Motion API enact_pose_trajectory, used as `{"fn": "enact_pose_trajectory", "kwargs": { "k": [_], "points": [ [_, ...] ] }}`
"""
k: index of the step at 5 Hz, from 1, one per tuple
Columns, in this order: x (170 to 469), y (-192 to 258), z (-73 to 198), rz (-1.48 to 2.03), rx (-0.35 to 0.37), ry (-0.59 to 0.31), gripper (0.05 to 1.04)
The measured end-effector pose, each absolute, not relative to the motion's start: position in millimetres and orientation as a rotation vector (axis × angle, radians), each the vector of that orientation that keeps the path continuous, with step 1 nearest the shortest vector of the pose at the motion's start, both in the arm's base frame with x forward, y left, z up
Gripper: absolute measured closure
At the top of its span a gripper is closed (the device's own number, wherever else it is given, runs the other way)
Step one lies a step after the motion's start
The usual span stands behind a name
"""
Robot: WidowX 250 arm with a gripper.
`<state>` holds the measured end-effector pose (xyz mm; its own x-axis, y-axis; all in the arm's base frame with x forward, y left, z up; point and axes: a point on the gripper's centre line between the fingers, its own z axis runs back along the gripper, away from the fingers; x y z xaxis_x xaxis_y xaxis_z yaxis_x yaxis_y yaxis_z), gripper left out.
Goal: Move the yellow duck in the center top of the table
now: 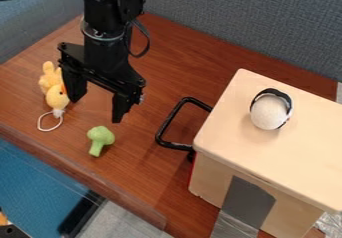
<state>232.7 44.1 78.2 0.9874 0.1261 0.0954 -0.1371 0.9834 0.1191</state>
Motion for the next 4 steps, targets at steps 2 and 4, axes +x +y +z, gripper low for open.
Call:
{"fn": "enact_pose_trajectory", "kwargs": {
  "k": [2,4],
  "points": [
    [248,89,70,0.24,0.123,-0.05,0.084],
    [277,147,66,0.358,0.143,-0.055,0.084]
  ]
}}
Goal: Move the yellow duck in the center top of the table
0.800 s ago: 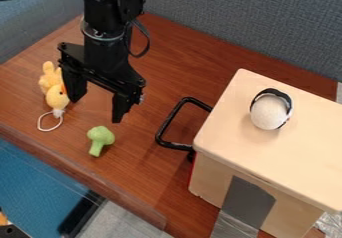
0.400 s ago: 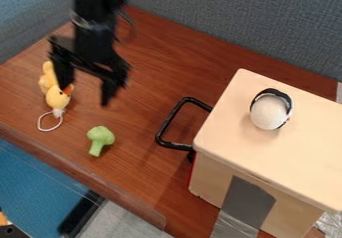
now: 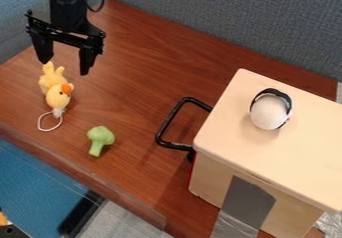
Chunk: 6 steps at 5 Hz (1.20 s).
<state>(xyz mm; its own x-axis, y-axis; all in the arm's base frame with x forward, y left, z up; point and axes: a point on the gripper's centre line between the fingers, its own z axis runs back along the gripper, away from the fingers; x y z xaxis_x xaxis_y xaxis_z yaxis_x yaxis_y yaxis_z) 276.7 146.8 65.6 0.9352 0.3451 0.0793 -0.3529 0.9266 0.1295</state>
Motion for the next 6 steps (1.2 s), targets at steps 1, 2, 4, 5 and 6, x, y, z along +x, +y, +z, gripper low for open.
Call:
{"fn": "enact_pose_trajectory", "kwargs": {
  "k": [1,2,4,5,6],
  "points": [
    [277,159,50,0.39,0.173,-0.033,0.084],
    [278,165,35,0.402,0.187,0.007,0.084],
    [273,174,9,0.407,0.227,0.071,0.133],
    [274,177,5,0.43,0.227,0.075,0.391],
    [279,174,7,0.442,0.202,0.06,0.598]
  ]
}}
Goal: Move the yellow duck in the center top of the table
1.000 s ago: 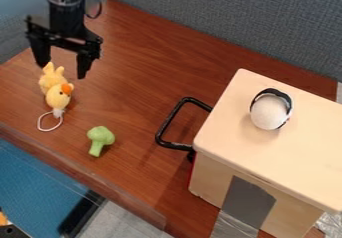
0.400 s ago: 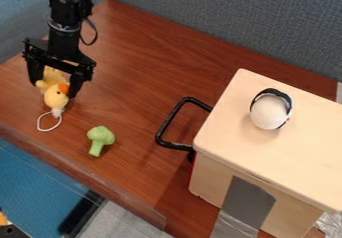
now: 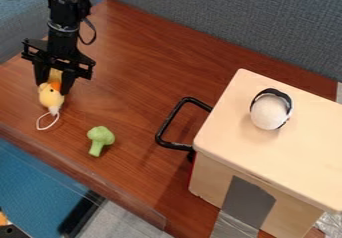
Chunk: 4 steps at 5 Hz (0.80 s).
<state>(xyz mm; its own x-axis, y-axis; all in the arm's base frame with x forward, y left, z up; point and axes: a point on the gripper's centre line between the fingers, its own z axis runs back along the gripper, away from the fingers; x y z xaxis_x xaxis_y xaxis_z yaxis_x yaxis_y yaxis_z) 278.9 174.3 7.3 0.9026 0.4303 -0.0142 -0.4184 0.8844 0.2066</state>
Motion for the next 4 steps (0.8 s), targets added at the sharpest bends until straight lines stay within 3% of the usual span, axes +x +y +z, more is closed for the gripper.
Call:
{"fn": "enact_pose_trajectory", "kwargs": {
  "k": [1,3,4],
  "points": [
    [297,166,16,0.453,0.152,0.022,0.727],
    [371,93,52,0.3,0.102,-0.122,0.968],
    [401,55,43,0.23,0.071,-0.122,1.035]
  ]
}}
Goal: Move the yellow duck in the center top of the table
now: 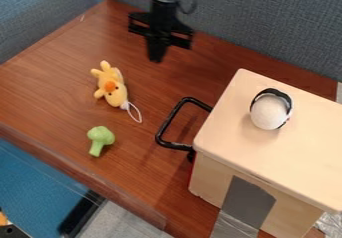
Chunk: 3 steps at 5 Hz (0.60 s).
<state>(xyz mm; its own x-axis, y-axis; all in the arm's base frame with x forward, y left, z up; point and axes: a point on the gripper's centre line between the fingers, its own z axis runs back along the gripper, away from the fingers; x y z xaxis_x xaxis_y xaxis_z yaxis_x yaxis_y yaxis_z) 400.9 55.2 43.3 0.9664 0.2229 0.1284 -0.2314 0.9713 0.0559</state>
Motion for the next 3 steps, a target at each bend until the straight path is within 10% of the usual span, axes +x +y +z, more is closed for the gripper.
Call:
{"fn": "enact_pose_trajectory", "kwargs": {
  "k": [1,3],
  "points": [
    [430,24,36,0.178,0.047,-0.14,1.022],
    [396,25,28,0.224,0.113,-0.098,0.649]
  ]
}}
